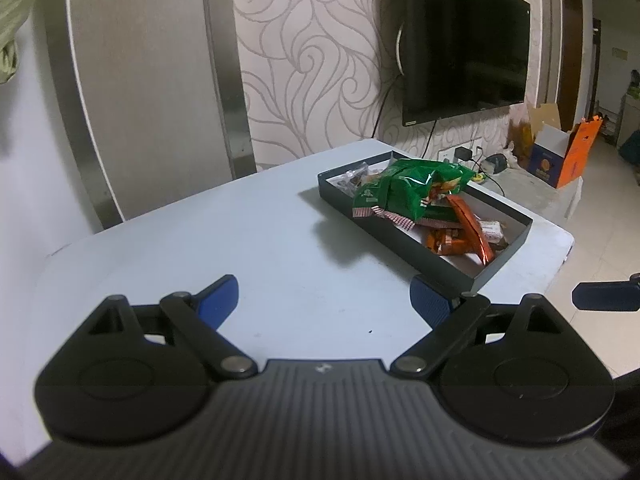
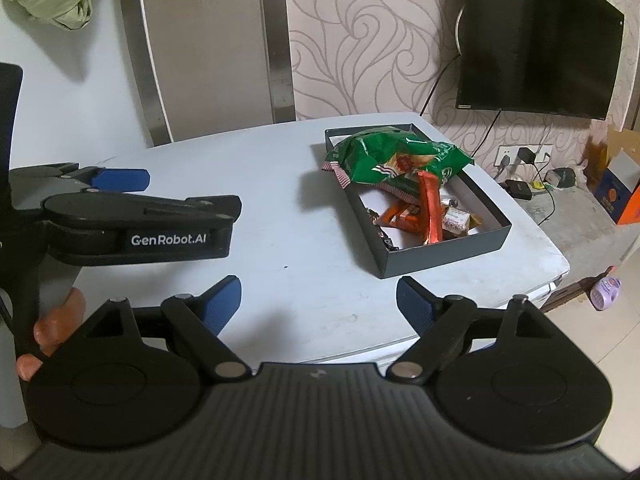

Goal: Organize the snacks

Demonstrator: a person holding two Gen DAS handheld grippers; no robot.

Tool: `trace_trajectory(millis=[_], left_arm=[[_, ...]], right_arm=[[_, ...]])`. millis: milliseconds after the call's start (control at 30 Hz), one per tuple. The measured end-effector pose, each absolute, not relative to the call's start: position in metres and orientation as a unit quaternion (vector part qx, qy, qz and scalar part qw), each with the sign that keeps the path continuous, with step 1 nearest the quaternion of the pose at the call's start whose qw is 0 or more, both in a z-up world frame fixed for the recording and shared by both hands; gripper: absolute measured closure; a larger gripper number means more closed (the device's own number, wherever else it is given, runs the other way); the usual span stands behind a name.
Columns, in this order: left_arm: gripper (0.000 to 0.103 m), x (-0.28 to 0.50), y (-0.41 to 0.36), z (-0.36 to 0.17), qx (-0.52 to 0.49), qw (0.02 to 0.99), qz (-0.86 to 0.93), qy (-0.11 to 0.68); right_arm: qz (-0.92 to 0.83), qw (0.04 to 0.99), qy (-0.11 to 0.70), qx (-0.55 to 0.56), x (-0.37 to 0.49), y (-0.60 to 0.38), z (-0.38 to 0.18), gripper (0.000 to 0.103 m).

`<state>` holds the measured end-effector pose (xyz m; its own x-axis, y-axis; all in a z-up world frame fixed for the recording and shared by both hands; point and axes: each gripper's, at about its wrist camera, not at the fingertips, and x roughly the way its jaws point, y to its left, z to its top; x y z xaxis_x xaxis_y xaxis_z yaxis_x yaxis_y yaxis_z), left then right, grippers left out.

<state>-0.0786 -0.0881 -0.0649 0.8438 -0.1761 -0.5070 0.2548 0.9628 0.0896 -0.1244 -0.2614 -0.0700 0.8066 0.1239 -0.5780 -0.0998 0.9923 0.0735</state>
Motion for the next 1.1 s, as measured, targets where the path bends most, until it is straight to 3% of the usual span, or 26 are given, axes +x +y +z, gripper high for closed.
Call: trace_trajectory(millis=[1100], left_arm=[[0.009,-0.0695,-0.0942,-0.0656,0.074,0.953,-0.123,0.267]], right_arm=[[0.061,0.949,0.309,0.019,-0.1224,-0.2666,-0.0731,0.015]])
